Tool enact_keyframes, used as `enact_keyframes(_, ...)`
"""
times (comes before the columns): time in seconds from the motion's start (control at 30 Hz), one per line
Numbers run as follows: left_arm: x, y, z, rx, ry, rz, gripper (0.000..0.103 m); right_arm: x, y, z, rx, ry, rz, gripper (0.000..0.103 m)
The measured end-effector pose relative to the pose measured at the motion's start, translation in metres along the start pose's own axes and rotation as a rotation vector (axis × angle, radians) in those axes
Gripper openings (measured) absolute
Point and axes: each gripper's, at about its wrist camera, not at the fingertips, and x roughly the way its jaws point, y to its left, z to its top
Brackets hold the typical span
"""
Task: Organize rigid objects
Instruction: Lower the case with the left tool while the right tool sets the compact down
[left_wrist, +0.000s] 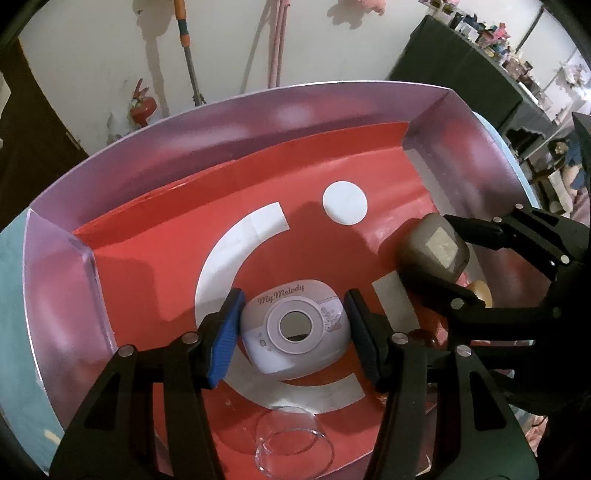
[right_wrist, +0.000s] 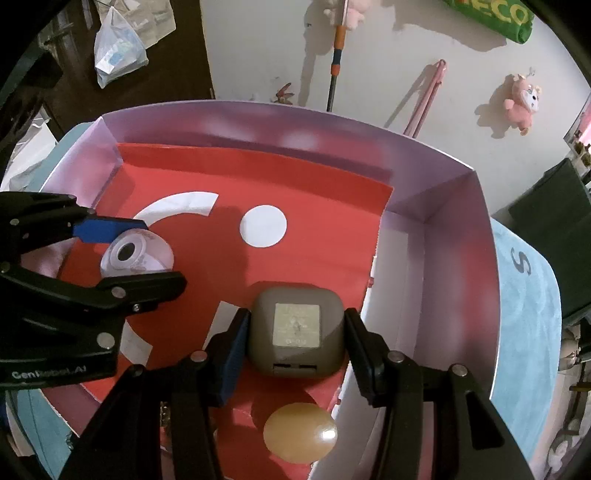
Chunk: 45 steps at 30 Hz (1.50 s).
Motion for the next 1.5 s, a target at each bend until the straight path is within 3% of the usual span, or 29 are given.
enact_keyframes(0.77, 0.004, -0.011, -0.001, 0.029, 0.012, 0.045, 0.054, 0.003, 0.0, 0.001, -0.008, 0.0, -0.006, 0.054)
enact_keyframes(1.5, -0.007, -0.003, -0.003, 0.015, -0.03, -0.005, 0.065, -0.001, -0.002, 0.0, -0.003, -0.004, -0.01, 0.058)
